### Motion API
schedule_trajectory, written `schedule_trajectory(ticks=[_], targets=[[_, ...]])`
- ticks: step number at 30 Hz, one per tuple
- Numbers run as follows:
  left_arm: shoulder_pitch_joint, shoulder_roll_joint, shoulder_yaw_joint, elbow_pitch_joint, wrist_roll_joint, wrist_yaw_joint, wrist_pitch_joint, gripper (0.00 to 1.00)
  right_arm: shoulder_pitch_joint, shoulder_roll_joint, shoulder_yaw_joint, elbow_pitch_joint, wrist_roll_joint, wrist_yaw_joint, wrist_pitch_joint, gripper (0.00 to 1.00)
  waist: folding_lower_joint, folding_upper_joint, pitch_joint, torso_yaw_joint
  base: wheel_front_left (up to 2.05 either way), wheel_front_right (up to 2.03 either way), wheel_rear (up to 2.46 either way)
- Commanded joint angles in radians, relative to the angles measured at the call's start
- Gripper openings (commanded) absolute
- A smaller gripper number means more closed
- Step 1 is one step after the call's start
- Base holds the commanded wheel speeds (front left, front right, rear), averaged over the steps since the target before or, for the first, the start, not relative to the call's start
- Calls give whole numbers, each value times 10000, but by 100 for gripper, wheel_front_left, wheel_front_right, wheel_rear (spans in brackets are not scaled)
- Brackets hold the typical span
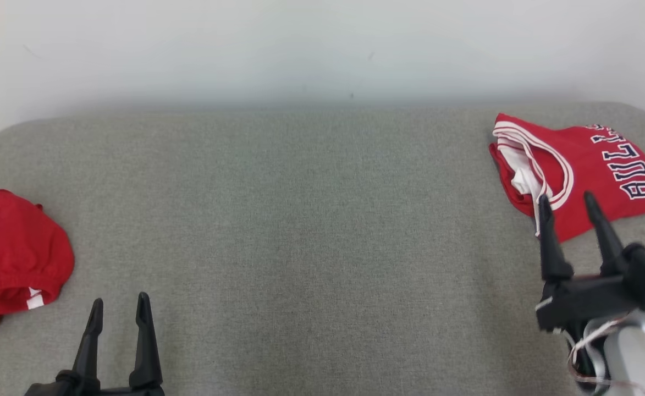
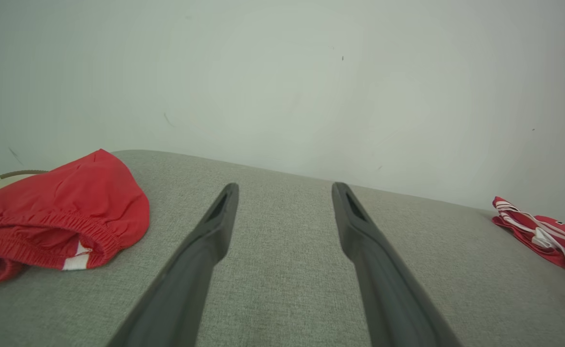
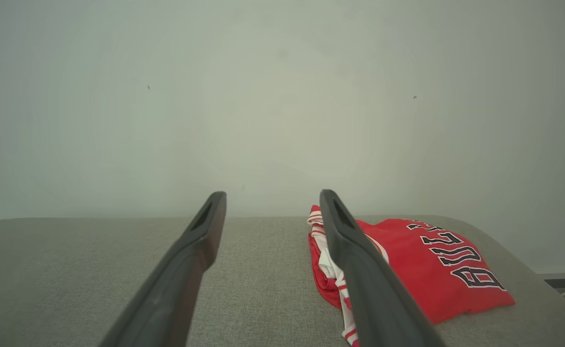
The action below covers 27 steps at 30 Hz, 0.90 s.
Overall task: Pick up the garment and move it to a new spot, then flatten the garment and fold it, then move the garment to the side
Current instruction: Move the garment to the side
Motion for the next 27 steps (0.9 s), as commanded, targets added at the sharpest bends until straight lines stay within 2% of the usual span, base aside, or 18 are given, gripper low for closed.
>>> schedule_trajectory(ticks=[1, 6, 15, 20, 27], targets=[[212, -2, 18, 57, -128, 18, -37, 100, 607, 190, 45, -342, -110, 5, 2, 100, 3, 2, -335, 97, 0, 0, 0], [385, 1, -23, 168, -130, 28, -37, 100, 1481, 512, 59, -761, -414, 5, 2, 100, 3, 2, -537, 168, 0, 0, 0], [656, 2, -129, 348, -9, 112, -37, 100, 3195, 1477, -370, -1862, -1073, 5, 2, 100, 3, 2, -900, 354, 0, 0, 0], [587, 1, -177, 374, 61, 106, -37, 100, 3553, 1766, -322, -1795, -1381, 5, 2, 100, 3, 2, -984, 397, 0, 0, 0], [678, 4, -310, 623, 712, -145, -37, 100, 3642, 2015, -227, -1665, -1486, 5, 1, 100, 3, 2, -1088, 405, 0, 0, 0]])
